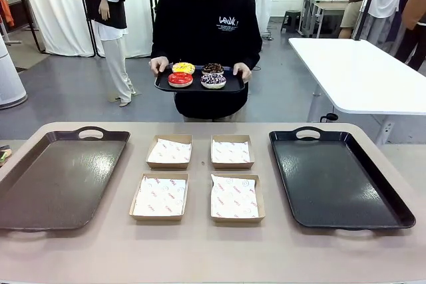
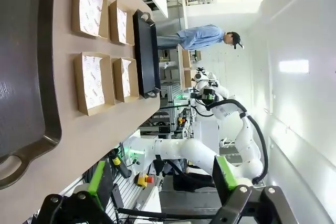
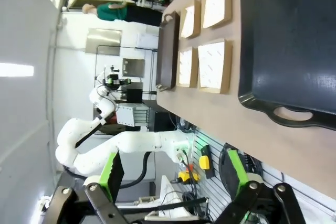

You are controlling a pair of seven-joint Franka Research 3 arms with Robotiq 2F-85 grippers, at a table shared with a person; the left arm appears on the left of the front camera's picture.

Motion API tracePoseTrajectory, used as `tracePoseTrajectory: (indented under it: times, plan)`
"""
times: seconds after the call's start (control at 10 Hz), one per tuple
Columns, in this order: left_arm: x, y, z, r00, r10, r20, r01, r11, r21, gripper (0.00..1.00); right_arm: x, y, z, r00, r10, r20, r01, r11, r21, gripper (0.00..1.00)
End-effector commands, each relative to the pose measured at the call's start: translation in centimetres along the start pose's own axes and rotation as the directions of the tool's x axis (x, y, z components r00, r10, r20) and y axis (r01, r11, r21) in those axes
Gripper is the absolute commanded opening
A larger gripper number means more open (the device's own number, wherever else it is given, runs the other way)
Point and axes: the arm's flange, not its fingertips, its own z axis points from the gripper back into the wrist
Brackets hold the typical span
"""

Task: Individually package the donuts and arrange them on the tray.
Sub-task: Pick up one Paper togo box.

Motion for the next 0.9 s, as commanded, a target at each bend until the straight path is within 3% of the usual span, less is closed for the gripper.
tracePoseTrajectory:
  times: [0.0,0.3,0.4,0.8]
  plan:
    - [0.17,-0.67,0.26,1.000,-0.004,0.024,0.004,1.000,-0.005,1.00,-0.39,-0.26,1.35,0.999,0.050,-0.008,-0.049,0.995,0.086,1.00]
    - [0.00,0.00,0.00,1.000,0.000,0.000,0.000,1.000,0.000,1.00,-0.30,-0.47,1.19,0.995,0.065,-0.072,-0.057,0.994,0.097,1.00]
    - [0.00,0.00,0.00,1.000,0.000,0.000,0.000,1.000,0.000,1.00,-0.91,0.24,0.89,0.999,0.034,-0.026,-0.031,0.997,0.074,1.00]
    - [0.00,0.00,0.00,1.000,0.000,0.000,0.000,1.000,0.000,1.00,-0.91,0.24,0.89,0.999,0.034,-0.026,-0.031,0.997,0.074,1.00]
